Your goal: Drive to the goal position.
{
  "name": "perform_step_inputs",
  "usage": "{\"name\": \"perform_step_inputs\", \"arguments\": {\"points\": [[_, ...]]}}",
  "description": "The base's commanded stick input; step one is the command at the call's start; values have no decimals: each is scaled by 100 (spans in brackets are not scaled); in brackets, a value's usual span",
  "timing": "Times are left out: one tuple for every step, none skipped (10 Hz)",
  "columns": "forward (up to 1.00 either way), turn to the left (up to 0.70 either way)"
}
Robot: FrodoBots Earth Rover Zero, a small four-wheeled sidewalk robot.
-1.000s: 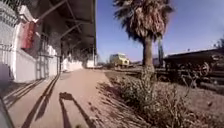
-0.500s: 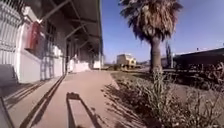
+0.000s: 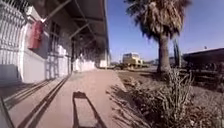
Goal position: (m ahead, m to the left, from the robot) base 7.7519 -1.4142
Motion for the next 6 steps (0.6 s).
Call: {"name": "perform_step_inputs", "arguments": {"points": [[70,0],[70,0],[70,0],[70,0],[70,12],[70,14]]}}
